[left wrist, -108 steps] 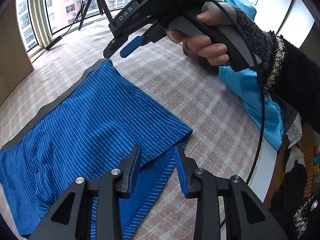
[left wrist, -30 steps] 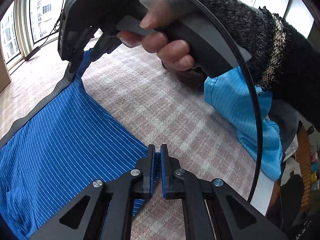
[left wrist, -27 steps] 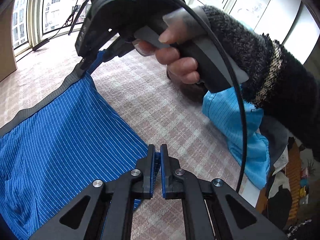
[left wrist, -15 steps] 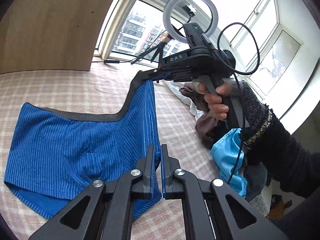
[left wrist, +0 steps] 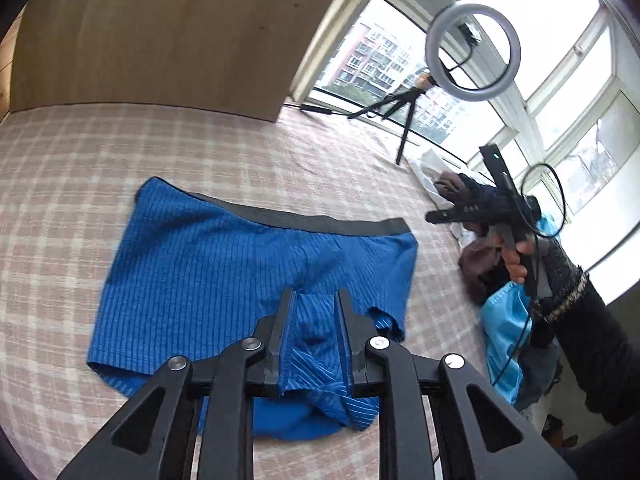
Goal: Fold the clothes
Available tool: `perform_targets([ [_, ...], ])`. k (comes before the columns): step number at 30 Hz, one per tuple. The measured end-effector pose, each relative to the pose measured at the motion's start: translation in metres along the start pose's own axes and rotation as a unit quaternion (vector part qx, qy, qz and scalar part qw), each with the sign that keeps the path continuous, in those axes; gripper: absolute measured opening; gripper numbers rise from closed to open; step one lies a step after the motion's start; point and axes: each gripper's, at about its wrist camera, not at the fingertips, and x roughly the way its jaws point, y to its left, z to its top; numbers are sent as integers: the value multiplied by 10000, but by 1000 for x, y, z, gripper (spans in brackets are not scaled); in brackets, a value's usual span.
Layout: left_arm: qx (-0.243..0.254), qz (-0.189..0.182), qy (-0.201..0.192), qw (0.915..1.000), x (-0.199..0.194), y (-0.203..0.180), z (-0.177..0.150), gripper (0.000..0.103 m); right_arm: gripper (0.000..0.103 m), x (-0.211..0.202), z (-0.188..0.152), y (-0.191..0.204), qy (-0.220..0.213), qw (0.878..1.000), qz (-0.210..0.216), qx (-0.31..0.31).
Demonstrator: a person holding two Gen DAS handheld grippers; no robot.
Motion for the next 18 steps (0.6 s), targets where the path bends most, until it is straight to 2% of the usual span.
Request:
perform_targets([
  [2,-596,327,-20,9977,6,42,26,18,16,3,-1,-1,15,9993,346,161],
  [3,-837,382,77,9957,13,58,37,22,17,4,-1,-1,22,9983,526,242],
  [5,-1349,432,305,9894,29,87,56,33,32,9,-1,11,138,9978,630,126],
  [6,-1607,434,431,9851,37,99,63,33,35,10,-1,18,195,9977,646,75],
  [8,-1779,543,585,9808,49,112,75,33,35,15,0,22,286,9973,668,143],
  [10,-1821,752,776,9773,62,119,84,38,36,20,0,15,380,9962,644,448],
  [13,-1988,739,1195,9699,82,127,89,39,36,25,0,-6,513,9911,775,952],
  [15,-1953,755,1342,9686,90,127,91,39,36,29,-2,-15,590,9869,980,1135],
  [18,-1888,780,1416,9686,98,126,92,39,36,33,-3,-16,660,9850,1069,1179],
])
